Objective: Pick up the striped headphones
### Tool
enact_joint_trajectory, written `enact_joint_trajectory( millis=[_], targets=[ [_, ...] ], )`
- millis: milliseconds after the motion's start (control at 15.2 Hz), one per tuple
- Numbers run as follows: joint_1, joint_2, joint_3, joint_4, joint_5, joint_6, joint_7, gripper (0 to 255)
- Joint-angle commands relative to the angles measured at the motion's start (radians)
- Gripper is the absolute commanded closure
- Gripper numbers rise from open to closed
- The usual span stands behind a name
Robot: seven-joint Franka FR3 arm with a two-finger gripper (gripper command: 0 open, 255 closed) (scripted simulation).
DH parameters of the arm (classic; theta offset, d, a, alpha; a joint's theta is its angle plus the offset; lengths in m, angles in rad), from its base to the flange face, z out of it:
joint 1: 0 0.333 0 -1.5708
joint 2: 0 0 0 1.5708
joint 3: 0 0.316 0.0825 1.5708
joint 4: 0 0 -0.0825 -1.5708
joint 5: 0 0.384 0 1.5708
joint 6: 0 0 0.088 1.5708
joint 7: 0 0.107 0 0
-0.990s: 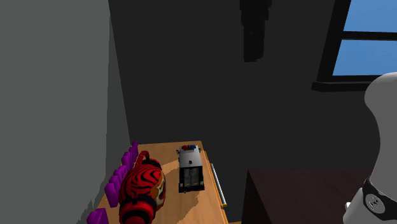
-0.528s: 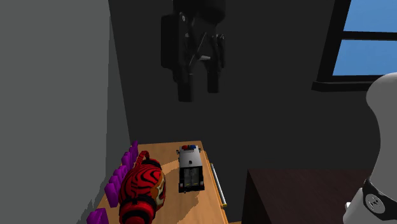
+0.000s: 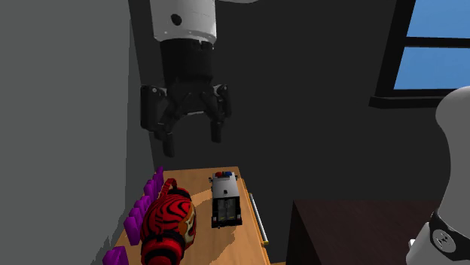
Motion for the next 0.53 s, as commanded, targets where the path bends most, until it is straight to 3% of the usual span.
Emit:
enact_joint_trajectory(
  millis=[0, 462],
  targets=[
    [-0.012, 0.067, -0.007, 0.036, -0.003, 0.033, 0.048, 0],
    [-0.045, 0.294, -0.047, 0.172, -0.001, 0.125, 0.195, 0]
  ],
)
